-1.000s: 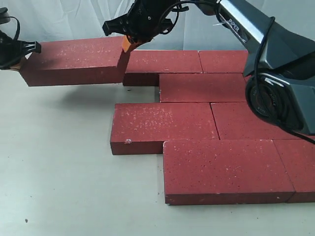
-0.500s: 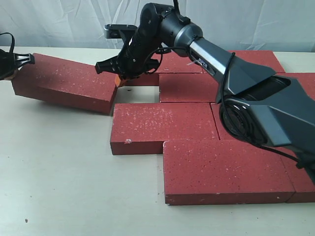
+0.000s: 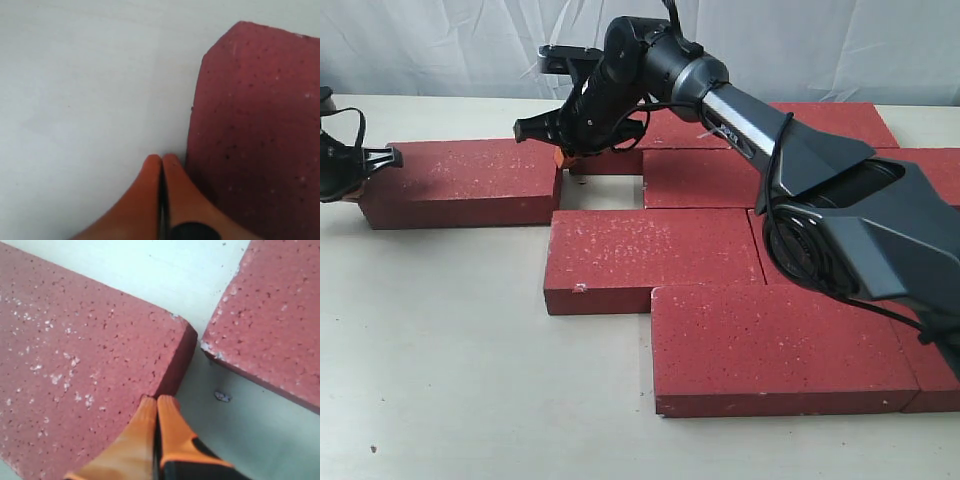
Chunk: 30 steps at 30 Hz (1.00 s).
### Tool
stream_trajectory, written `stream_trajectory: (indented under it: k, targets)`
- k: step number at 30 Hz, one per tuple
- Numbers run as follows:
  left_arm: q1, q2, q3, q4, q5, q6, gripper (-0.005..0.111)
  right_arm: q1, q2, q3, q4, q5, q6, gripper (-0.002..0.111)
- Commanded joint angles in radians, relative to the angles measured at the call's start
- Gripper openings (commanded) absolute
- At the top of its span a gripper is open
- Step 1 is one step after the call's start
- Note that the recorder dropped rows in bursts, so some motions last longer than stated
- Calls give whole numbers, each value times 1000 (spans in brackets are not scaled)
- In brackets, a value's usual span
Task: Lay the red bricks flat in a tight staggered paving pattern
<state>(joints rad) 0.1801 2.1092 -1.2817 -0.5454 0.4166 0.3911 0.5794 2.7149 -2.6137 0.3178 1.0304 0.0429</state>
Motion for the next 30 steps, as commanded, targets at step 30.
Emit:
stream_trajectory:
  k: [30]
  targets:
    - [-24, 49, 4, 41, 5, -9, 0, -33, -77, -4, -58, 101, 137, -1]
